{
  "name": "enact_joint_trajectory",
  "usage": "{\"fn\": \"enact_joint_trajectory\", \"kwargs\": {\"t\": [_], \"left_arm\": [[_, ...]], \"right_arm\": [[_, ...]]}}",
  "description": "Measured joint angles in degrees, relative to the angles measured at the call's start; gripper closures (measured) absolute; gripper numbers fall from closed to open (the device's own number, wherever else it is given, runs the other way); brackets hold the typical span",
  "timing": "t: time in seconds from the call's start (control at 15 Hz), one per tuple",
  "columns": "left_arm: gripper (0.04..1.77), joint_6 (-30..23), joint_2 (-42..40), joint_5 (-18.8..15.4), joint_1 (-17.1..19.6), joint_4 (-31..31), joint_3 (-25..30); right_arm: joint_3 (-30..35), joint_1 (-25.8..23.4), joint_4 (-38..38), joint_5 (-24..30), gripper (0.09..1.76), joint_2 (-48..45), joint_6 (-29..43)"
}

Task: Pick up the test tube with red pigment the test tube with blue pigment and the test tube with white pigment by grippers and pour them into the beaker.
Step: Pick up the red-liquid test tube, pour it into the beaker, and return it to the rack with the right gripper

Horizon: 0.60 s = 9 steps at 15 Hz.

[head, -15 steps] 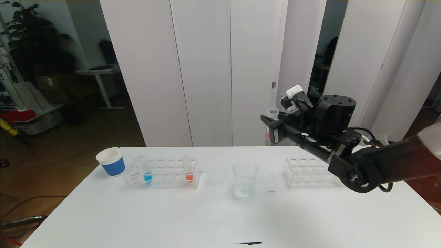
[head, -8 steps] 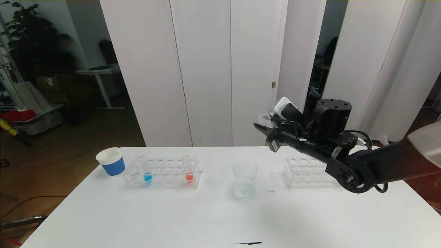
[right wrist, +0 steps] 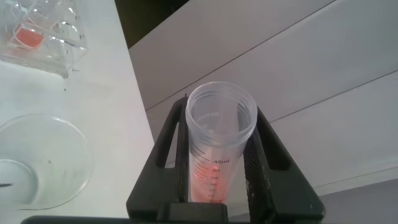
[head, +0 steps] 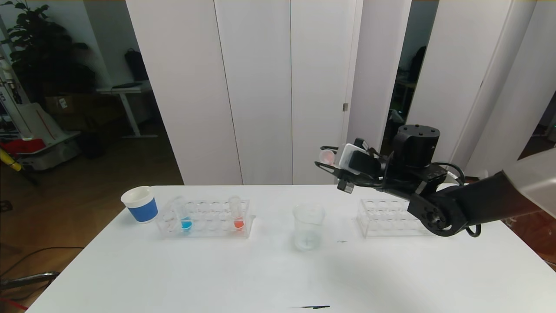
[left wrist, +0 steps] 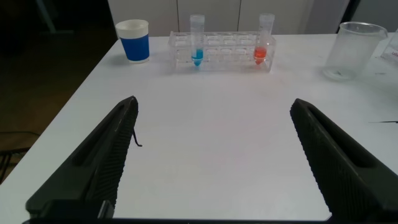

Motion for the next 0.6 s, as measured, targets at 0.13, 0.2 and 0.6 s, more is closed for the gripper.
{"fn": "enact_joint_trajectory", "kwargs": {"t": [0.13,0.2,0.6], "left_arm": [[0.06,0.02,-0.02,0.00,0.00,0.00,0.00],[0.06,0.00,-0.02,0.02,0.00,0.00,0.00],[0.06,0.02,-0.02,0.00,0.00,0.00,0.00]], "right_arm": [[-1.43,-0.46,0.49,2.26,1.27,1.02,-4.14],[-2.56,-0.51,1.05,2.56,1.27,1.56,-6.18],[-5.84,-0.73,2.54,7.13,1.27,3.74,-16.06]]}}
